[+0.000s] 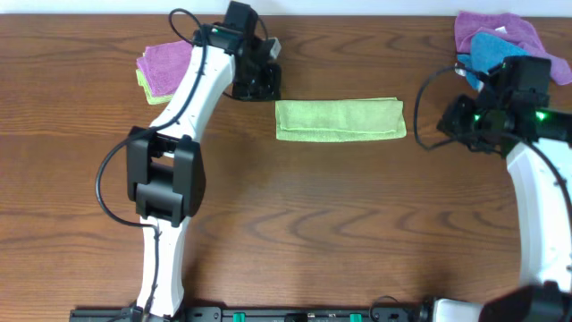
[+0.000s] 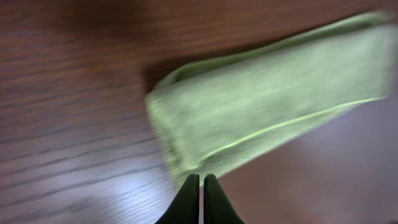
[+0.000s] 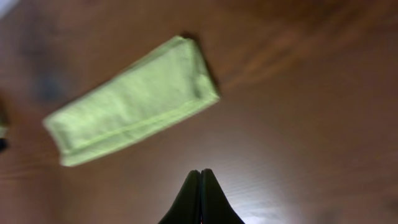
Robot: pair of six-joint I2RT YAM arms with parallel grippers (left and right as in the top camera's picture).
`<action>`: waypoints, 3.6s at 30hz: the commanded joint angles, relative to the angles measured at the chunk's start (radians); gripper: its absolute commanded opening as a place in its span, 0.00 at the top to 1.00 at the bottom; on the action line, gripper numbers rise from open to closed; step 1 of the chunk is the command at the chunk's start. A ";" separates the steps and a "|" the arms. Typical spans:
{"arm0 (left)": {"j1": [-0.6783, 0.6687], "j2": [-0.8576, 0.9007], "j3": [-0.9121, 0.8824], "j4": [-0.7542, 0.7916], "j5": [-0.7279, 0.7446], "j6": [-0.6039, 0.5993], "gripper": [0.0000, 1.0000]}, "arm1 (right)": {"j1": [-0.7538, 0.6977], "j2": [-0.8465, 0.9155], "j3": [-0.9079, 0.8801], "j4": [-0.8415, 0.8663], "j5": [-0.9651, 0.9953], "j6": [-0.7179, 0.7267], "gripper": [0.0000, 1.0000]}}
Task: Fold the cloth
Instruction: 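Move both grippers to the green strip's ends and grasp them, then lift the strip's right end with the right gripper and fold it leftward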
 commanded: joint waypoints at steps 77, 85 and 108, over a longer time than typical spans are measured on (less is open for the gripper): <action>-0.158 0.176 -0.062 0.097 -0.384 0.013 0.94 | -0.071 0.377 -0.119 0.528 -0.284 0.005 0.14; -0.161 0.176 -0.062 0.085 -0.383 0.013 0.94 | -0.069 0.497 -0.119 0.574 -0.360 0.023 0.15; -0.169 0.176 -0.062 0.097 -0.383 0.013 0.94 | -0.020 0.692 -0.119 0.652 -0.577 0.109 0.13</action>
